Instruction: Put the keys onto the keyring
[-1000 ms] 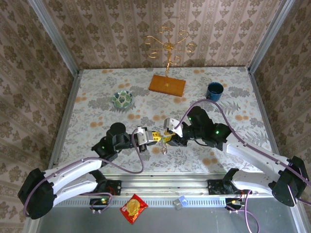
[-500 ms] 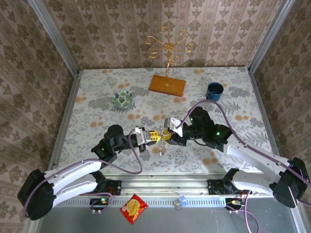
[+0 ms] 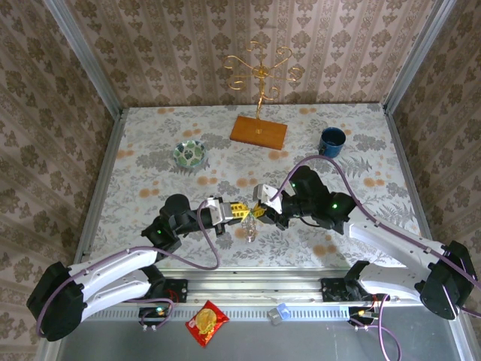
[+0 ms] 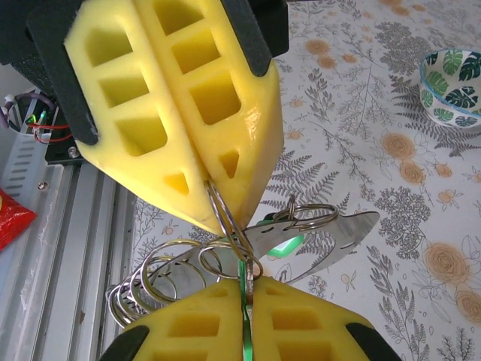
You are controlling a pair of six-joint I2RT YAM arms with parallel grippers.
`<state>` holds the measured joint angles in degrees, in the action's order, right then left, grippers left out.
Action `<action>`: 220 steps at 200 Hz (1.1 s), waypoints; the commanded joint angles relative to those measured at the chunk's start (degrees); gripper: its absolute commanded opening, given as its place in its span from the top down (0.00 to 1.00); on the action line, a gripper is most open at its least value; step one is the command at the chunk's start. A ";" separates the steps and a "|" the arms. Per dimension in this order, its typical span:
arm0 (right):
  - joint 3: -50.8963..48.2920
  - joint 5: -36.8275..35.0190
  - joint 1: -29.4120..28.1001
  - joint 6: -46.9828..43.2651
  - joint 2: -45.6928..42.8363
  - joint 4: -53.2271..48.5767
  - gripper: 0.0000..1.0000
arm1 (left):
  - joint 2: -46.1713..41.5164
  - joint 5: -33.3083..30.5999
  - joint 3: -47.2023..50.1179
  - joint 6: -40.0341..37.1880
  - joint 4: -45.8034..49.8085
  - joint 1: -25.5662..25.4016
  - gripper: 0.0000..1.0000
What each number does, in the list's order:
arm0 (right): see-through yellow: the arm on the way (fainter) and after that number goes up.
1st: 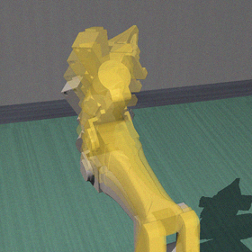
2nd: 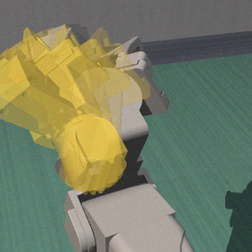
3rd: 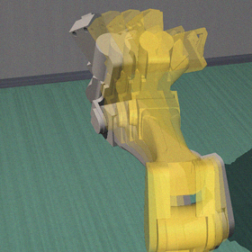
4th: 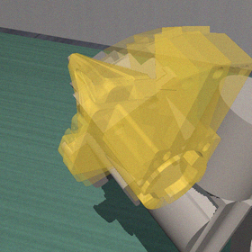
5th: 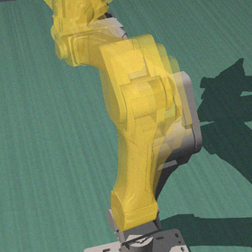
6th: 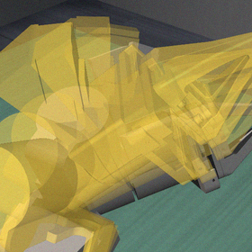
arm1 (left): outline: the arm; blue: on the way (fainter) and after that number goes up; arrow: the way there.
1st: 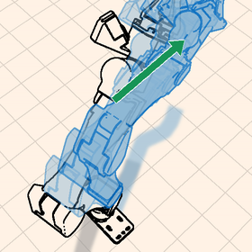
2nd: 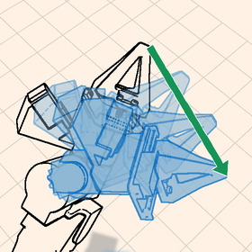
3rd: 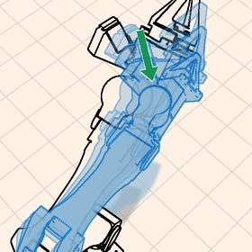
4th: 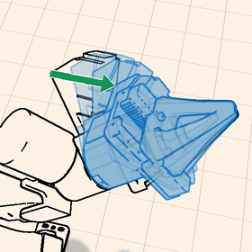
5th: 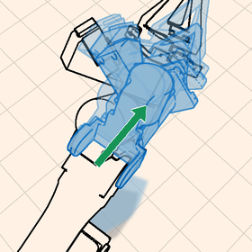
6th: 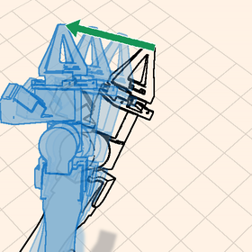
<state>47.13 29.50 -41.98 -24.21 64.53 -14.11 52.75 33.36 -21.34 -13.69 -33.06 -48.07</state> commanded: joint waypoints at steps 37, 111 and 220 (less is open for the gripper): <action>-0.20 -0.01 0.45 -0.13 -5.05 -1.02 0.70 | -0.81 1.34 -0.01 -0.11 -3.86 -0.34 1.00; -0.27 3.49 0.53 3.01 -4.54 3.82 0.70 | -0.62 3.02 -0.19 0.71 -4.06 -0.27 1.00; -0.51 5.49 0.41 3.11 -1.50 7.31 1.00 | -0.29 2.47 -0.18 2.24 -4.43 -0.22 0.99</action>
<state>46.92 33.26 -41.56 -20.82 62.43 -9.23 52.75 34.70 -21.34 -12.97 -34.11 -47.92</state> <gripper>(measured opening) 0.044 0.049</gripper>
